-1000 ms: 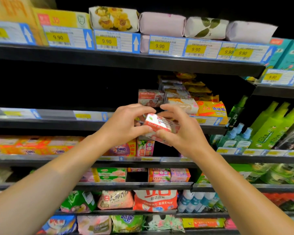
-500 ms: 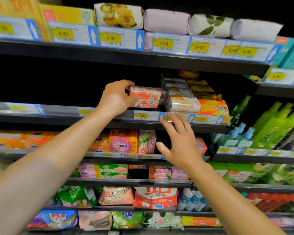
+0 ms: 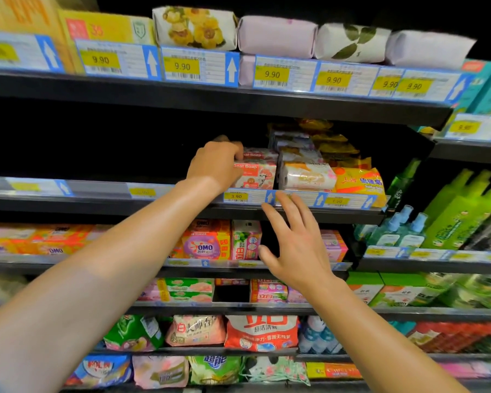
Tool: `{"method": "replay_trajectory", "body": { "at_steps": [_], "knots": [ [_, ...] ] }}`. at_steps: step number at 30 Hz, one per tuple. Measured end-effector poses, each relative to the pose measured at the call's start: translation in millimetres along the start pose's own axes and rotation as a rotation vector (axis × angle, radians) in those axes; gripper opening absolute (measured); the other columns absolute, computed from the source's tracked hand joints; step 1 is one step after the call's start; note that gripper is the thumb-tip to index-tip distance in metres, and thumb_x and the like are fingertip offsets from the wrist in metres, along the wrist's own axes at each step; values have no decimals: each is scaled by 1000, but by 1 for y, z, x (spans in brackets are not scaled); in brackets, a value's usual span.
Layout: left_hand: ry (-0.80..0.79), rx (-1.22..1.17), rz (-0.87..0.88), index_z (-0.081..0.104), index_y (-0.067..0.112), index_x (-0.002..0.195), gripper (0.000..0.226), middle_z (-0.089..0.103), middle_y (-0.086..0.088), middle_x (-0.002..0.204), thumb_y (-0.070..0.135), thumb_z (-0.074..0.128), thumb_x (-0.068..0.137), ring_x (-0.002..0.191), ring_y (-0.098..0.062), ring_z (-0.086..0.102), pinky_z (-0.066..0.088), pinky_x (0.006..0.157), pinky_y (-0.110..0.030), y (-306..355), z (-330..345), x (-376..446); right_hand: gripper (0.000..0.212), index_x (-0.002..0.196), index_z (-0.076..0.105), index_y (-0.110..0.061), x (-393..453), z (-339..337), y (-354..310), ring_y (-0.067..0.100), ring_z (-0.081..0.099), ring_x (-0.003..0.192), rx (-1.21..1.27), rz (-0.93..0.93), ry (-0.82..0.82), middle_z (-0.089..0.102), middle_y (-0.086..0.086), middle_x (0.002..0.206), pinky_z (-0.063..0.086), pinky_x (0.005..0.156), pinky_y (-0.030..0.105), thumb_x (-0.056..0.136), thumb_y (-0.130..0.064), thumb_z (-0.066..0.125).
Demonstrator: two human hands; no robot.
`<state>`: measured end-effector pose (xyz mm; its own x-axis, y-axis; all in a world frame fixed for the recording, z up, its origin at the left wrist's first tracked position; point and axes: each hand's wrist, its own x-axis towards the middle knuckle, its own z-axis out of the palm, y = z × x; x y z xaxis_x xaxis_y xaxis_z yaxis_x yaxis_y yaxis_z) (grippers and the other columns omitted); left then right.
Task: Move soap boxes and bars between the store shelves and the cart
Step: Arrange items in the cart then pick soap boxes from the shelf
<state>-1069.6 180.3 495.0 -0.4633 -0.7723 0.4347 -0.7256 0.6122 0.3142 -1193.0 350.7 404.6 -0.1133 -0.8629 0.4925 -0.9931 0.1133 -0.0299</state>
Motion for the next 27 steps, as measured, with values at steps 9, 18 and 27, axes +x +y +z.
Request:
{"method": "replay_trajectory", "body": {
  "at_steps": [9,18,27],
  "knots": [
    [23,53,19,61,22,107,20,55,-6,119,26,65,89,100,-30,59,54,83,-44,10,7,8,81,151,35,-21,0,4,0,30,19,148,27,-12,3,28,7,160,19,119,42,80,-45,67],
    [-160,176,52,46,28,143,59,52,-3,140,48,62,90,122,-26,51,47,93,-38,17,19,25,79,150,36,-20,6,4,-5,30,19,148,84,-23,35,24,6,162,26,118,47,80,-43,64],
    [-265,222,-150,50,33,141,55,50,-7,140,34,68,89,127,-31,46,43,99,-41,8,6,41,77,150,36,-22,9,6,-7,29,16,150,118,-26,37,23,5,162,28,118,50,80,-43,59]
  ]
}}
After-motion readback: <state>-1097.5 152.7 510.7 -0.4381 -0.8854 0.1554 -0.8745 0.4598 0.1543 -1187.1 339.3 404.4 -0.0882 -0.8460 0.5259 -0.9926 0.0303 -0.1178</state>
